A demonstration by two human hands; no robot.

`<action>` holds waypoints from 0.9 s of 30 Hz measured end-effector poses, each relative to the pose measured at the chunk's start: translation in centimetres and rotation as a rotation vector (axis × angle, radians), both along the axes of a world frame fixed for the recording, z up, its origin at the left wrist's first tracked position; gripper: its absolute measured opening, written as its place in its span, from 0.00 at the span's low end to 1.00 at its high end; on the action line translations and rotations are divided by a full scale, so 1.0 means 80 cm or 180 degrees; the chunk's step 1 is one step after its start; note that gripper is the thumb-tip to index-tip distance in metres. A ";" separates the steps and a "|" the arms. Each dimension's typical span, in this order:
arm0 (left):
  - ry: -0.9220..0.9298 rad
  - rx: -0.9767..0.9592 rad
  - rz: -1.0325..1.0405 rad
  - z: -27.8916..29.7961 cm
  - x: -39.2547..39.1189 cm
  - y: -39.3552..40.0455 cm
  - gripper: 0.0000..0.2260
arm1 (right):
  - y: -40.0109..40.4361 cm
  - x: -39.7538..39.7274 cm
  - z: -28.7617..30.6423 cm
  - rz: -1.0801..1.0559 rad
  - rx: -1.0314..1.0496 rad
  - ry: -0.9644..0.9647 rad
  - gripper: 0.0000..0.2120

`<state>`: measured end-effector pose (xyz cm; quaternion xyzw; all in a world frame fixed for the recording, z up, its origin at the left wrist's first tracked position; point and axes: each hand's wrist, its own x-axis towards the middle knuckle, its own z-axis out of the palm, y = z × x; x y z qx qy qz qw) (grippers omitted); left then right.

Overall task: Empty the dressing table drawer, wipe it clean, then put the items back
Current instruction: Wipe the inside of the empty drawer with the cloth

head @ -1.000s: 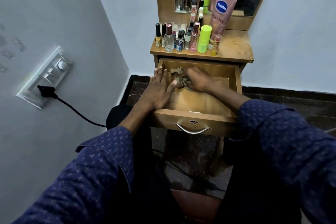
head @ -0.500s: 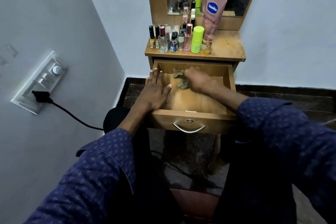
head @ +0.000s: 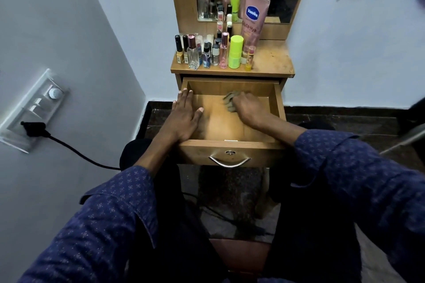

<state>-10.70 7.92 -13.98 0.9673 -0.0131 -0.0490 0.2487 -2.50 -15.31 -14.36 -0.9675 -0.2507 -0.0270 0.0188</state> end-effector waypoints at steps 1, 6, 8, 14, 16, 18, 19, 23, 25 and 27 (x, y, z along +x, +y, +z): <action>-0.0010 0.0011 -0.0013 -0.001 0.000 0.000 0.33 | -0.019 0.002 -0.001 -0.0115 -0.0087 -0.0038 0.10; 0.0020 0.0067 -0.0042 0.000 0.001 0.001 0.33 | -0.037 0.002 0.013 -0.0451 -0.0734 -0.0149 0.10; 0.0023 0.0081 -0.0048 0.000 0.001 0.001 0.33 | -0.025 -0.001 0.019 -0.0596 -0.0890 0.0084 0.10; 0.0014 0.0099 -0.0041 0.001 0.001 0.000 0.33 | -0.009 -0.030 0.016 -0.0774 -0.1171 0.0736 0.09; 0.0016 0.0105 -0.0041 0.002 0.000 -0.002 0.33 | -0.012 -0.040 0.011 -0.0872 -0.1152 0.0819 0.11; 0.0004 0.0092 -0.0029 0.001 0.000 -0.004 0.33 | -0.014 -0.050 0.012 -0.0947 -0.1032 0.0787 0.13; 0.0001 0.0082 -0.0016 0.001 0.000 -0.004 0.33 | -0.014 -0.053 0.012 -0.0979 -0.0930 0.0741 0.13; -0.0008 0.0057 0.0021 0.002 0.000 -0.006 0.33 | 0.003 -0.060 0.019 -0.1044 -0.0419 0.0726 0.11; -0.0015 0.0040 0.0023 0.002 0.000 -0.008 0.32 | 0.031 -0.059 0.024 -0.1016 -0.0023 0.0726 0.07; -0.0063 -0.0011 0.0044 0.003 -0.001 -0.007 0.31 | 0.075 -0.063 0.032 -0.0773 0.0279 0.0828 0.03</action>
